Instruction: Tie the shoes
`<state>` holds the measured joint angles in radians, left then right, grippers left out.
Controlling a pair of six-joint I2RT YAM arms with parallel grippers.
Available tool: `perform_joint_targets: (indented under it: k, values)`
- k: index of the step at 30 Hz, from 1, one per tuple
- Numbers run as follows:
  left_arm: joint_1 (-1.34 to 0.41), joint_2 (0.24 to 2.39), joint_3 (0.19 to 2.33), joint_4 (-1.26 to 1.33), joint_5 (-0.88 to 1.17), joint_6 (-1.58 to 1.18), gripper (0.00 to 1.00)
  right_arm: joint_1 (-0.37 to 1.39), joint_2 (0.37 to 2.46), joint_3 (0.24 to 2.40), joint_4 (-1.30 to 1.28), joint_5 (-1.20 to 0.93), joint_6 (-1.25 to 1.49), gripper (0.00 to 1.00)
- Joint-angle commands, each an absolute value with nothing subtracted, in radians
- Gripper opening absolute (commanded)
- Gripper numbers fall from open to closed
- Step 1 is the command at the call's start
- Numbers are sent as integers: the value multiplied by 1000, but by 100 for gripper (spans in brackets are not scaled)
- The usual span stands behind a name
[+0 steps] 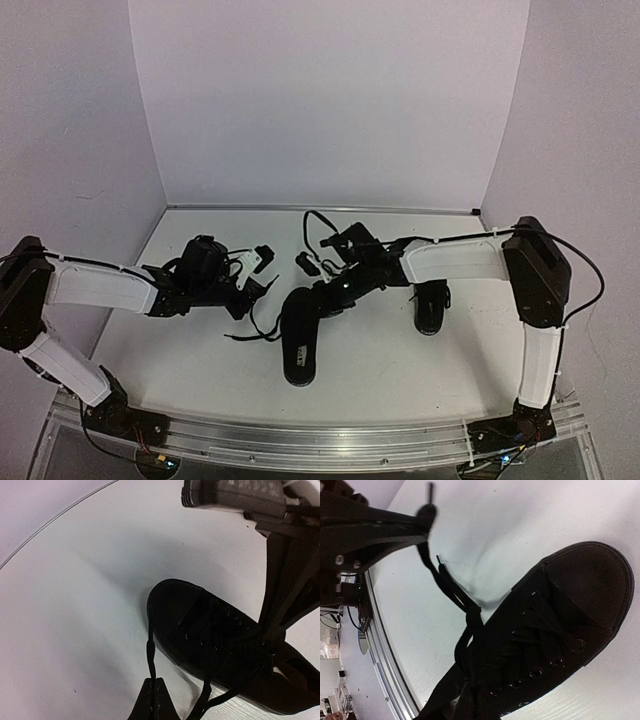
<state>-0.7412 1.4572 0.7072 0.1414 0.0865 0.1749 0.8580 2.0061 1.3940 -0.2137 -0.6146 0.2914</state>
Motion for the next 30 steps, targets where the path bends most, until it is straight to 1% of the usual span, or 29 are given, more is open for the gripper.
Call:
perform_joint_targets:
  k: [1,5,10,18,30]
  values:
    - [-749,1513,751,248,152,349,0,864,1940,1363,-169,-639,221,4]
    - [-751,1558,756,274,158,450,0,864,1930,1342,-148,-634,199,4]
    - [-763,1604,758,264,220,543,0,864,1931,1338,-130,-640,190,2]
    - [-852,1650,769,212,183,635,0,864,1926,1325,-97,-653,190,2]
    - [-911,1505,686,206,210,626,0,864,1930,1310,-97,-635,201,4]
